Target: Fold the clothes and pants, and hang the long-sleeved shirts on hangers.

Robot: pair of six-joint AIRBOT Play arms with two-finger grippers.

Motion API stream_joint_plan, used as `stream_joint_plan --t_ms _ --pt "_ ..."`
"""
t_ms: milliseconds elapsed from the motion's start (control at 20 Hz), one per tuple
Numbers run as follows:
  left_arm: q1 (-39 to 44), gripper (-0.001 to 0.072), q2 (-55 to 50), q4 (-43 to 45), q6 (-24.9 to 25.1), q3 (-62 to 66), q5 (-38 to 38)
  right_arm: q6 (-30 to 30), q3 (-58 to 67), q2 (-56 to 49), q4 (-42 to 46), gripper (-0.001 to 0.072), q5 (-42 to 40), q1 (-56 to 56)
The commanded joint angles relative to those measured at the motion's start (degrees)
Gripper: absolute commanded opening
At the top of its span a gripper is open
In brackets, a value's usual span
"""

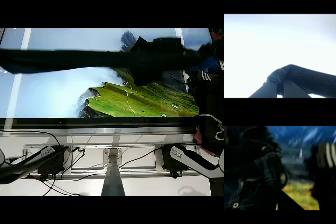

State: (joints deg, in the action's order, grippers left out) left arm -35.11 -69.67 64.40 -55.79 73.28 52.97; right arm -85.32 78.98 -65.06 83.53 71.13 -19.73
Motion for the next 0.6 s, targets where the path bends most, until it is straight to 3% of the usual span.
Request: stream_joint_plan --t_ms 0,200,350,550 --pt "-1.8 0.0017 -1.6 22.9 -4.2 -3.5 10.9 2.5 -16.8 8.5 0.3 0.002 7.1 -0.2" --pt "-7.0 0.0017 -1.6 27.4 -1.2 -12.7 15.9 2.5 -34.4 17.4 -0.4 0.0022 11.9 -0.2" --pt "-9.7 0.0018 -1.7 34.1 -0.2 -16.3 16.3 2.5 -40.8 19.4 -0.6 0.0022 17.5 -0.2" --pt "-9.4 0.0019 -1.6 32.9 -0.3 -13.6 9.6 2.5 -41.6 19.4 -0.7 0.0022 19.3 -0.2"
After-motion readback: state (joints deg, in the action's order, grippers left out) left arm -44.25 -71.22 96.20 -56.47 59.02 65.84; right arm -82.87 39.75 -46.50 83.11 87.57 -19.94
